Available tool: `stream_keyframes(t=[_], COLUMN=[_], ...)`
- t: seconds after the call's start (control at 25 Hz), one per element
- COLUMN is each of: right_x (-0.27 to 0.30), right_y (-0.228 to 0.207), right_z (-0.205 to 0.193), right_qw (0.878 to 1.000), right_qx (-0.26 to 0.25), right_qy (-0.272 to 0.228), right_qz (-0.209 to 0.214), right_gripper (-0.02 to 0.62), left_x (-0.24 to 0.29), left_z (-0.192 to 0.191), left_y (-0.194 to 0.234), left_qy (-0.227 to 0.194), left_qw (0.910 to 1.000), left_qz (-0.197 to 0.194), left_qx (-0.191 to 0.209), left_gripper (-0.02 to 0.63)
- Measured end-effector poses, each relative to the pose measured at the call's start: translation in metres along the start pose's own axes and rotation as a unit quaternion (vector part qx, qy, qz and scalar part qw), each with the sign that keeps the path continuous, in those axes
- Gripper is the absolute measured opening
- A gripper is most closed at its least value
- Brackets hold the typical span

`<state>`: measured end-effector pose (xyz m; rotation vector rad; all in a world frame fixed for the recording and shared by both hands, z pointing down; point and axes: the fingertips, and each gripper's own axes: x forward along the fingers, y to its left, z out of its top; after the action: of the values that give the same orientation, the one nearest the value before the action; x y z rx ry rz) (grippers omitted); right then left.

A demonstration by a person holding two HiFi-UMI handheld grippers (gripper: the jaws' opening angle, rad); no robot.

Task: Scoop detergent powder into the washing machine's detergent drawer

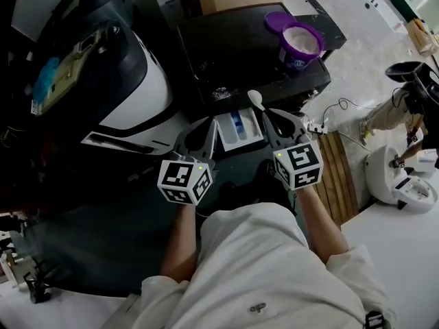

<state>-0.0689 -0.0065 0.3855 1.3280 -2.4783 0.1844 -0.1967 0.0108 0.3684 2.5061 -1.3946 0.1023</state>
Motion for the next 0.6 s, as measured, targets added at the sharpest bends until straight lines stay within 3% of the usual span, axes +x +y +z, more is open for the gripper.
stream_keyframes(t=[0.6], right_x=[-0.0112], right_y=[0.0066], right_z=[0.0058], right_qw=[1.000], right_qx=[0.010], right_qy=[-0.014], right_qz=[0.011], right_gripper=[0.012], left_x=[-0.0027], left_z=[-0.0021], left_y=[-0.0063], left_qy=[0.001], left_qw=[1.0000], left_qz=[-0.002], left_qx=[0.002], left_gripper=[0.020])
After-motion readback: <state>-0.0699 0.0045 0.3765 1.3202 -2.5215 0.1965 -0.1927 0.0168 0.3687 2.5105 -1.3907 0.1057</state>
